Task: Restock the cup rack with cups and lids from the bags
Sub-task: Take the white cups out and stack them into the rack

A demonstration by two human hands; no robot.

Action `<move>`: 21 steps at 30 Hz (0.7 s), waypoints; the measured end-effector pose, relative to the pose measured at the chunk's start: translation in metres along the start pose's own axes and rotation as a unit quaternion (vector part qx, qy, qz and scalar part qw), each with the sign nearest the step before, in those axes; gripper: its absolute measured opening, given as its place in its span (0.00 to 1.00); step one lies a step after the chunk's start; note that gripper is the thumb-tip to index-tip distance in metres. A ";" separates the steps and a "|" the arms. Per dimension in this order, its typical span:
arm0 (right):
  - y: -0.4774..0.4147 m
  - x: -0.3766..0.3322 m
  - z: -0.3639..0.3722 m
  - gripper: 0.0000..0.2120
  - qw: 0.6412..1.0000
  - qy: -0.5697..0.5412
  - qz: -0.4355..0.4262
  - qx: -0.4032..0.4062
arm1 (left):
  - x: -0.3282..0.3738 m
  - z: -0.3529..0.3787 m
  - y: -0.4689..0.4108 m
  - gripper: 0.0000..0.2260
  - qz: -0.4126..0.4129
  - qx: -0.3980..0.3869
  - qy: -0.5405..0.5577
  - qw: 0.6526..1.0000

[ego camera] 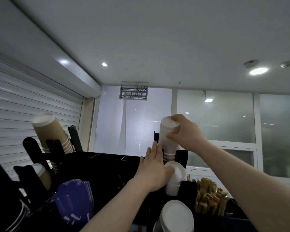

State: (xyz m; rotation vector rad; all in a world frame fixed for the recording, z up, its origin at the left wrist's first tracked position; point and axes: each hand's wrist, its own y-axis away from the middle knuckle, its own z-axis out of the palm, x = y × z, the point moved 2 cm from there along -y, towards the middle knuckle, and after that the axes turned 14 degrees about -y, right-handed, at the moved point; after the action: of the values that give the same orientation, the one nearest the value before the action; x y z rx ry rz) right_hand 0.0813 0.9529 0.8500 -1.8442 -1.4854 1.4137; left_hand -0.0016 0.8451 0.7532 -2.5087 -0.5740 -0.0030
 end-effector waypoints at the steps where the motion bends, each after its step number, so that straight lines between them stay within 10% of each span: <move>1: 0.002 0.002 0.003 0.32 1.000 0.007 -0.008 -0.013 | 0.000 0.000 0.000 0.35 -0.001 0.000 0.000 1.000; 21: 0.028 0.014 0.015 0.22 0.969 0.217 -0.015 -0.115 | 0.000 0.003 -0.003 0.37 -0.002 0.000 0.019 1.000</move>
State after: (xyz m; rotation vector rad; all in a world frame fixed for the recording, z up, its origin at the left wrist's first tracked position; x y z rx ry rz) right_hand 0.0814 0.9513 0.8153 -2.0887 -1.4811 0.7747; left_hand -0.0033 0.8487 0.7520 -2.5011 -0.5637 -0.0526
